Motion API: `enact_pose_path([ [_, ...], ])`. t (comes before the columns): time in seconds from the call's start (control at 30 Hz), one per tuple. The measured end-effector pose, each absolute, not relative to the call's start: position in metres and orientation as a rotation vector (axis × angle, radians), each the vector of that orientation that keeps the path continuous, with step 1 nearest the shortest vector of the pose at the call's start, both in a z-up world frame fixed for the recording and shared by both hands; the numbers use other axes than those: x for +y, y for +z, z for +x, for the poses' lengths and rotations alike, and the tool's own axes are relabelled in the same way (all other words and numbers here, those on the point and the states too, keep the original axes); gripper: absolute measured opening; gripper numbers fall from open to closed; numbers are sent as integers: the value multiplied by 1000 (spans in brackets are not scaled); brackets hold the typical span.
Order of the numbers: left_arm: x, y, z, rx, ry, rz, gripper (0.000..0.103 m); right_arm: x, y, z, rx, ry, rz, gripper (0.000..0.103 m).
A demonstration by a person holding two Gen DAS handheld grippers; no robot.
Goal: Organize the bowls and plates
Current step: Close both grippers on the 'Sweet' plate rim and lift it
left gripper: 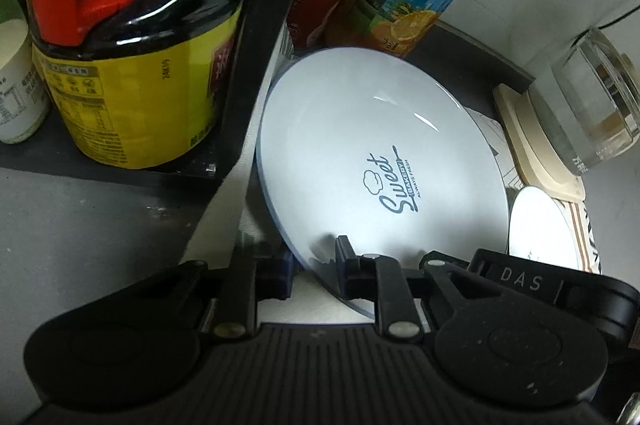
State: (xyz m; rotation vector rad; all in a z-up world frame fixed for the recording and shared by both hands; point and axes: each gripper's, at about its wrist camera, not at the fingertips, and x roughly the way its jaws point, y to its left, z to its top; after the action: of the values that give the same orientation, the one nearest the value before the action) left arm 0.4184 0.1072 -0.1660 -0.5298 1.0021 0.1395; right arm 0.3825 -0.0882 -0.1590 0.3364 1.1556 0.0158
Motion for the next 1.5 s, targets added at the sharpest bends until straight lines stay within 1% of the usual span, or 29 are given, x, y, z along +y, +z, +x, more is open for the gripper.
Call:
enact_pose_path([
  [0.03, 107, -167, 419, 1000, 140, -538, 19, -89, -159, 383, 1147, 15, 340, 33],
  [0.07, 107, -167, 419, 997, 142, -540, 19, -90, -159, 383, 1140, 10, 338, 26],
  [0.23, 109, -163, 419, 980, 134, -536, 18, -98, -156, 383, 1123, 17, 378, 20],
  [0.37, 111, -153, 414, 956, 132, -539, 18, -96, -141, 377, 1070, 37, 357, 15],
  [0.87, 102, -128, 383, 914, 115, -537, 18, -99, -111, 343, 993, 61, 340, 15],
  [1.5, 85, -104, 310, 839, 180, -535, 18, -98, -90, 285, 955, 165, 301, 15],
])
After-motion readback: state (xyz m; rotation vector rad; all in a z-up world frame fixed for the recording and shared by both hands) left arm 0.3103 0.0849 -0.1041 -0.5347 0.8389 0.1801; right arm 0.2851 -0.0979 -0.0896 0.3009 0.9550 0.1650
